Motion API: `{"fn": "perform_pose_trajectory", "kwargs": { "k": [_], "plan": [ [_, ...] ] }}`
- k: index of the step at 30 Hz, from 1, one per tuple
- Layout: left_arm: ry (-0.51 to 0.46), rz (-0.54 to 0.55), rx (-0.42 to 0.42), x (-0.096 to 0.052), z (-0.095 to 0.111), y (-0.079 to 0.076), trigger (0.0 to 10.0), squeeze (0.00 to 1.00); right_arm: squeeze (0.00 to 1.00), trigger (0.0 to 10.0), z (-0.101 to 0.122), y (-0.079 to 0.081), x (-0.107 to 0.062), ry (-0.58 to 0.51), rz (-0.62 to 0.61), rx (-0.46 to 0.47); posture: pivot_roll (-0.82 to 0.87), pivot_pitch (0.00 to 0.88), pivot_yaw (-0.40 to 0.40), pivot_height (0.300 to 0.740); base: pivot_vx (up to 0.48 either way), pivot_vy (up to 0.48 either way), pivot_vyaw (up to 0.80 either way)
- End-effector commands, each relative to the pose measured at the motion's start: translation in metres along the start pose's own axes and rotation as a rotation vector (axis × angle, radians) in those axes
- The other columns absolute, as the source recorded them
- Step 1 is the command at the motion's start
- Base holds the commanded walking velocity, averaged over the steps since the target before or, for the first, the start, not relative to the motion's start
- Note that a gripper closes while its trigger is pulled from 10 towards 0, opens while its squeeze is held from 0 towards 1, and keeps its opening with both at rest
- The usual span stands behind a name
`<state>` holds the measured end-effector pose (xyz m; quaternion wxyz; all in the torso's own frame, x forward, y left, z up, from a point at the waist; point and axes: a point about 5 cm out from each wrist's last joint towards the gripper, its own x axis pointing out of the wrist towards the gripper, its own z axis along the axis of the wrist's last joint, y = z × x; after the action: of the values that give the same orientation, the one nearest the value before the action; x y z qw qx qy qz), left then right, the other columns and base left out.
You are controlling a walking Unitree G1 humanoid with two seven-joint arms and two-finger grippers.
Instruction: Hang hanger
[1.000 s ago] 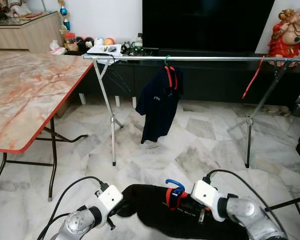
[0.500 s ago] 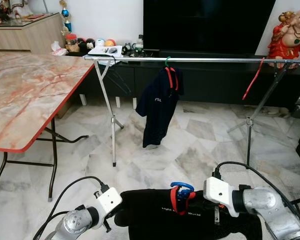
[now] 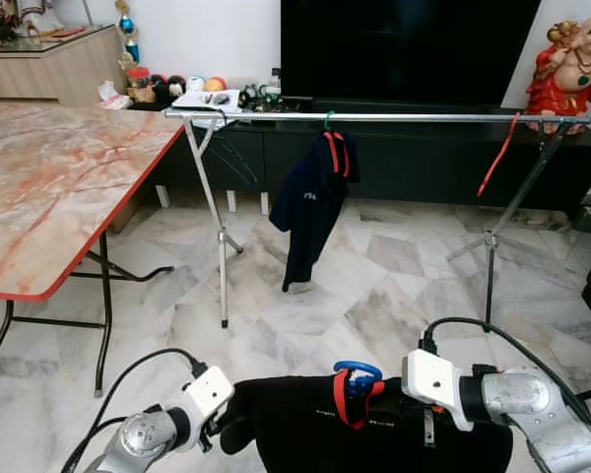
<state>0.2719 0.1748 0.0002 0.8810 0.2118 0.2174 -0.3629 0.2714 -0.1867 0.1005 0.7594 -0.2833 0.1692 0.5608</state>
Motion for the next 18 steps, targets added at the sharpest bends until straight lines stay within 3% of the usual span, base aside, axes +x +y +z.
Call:
{"fn": "perform_pose_trajectory", "kwargs": {
  "k": [1,12,13,18],
  "plan": [
    [0.042,-0.040,0.008,-0.001,-0.003,0.001,10.0,1.00,0.00,10.0,0.012,-0.002,-0.005,-0.052,-0.017,-0.022,0.08,0.030,0.000,0.740,0.000,0.000,0.00],
    [0.068,0.010,-0.014,0.001,-0.005,0.004,10.0,1.00,0.00,10.0,0.022,0.004,-0.007,-0.085,0.001,-0.036,0.07,0.032,0.001,0.740,0.000,0.000,0.00],
    [0.069,0.020,-0.017,0.001,-0.004,0.004,10.0,0.00,0.00,10.0,0.023,0.005,-0.008,-0.081,0.003,-0.037,0.07,0.032,0.001,0.740,0.000,0.000,0.00],
    [0.077,0.015,-0.025,0.002,-0.005,0.004,10.0,0.00,0.00,10.0,0.024,0.005,-0.011,-0.078,-0.001,-0.038,0.07,0.036,0.000,0.740,0.000,0.000,0.00]
  ]
}}
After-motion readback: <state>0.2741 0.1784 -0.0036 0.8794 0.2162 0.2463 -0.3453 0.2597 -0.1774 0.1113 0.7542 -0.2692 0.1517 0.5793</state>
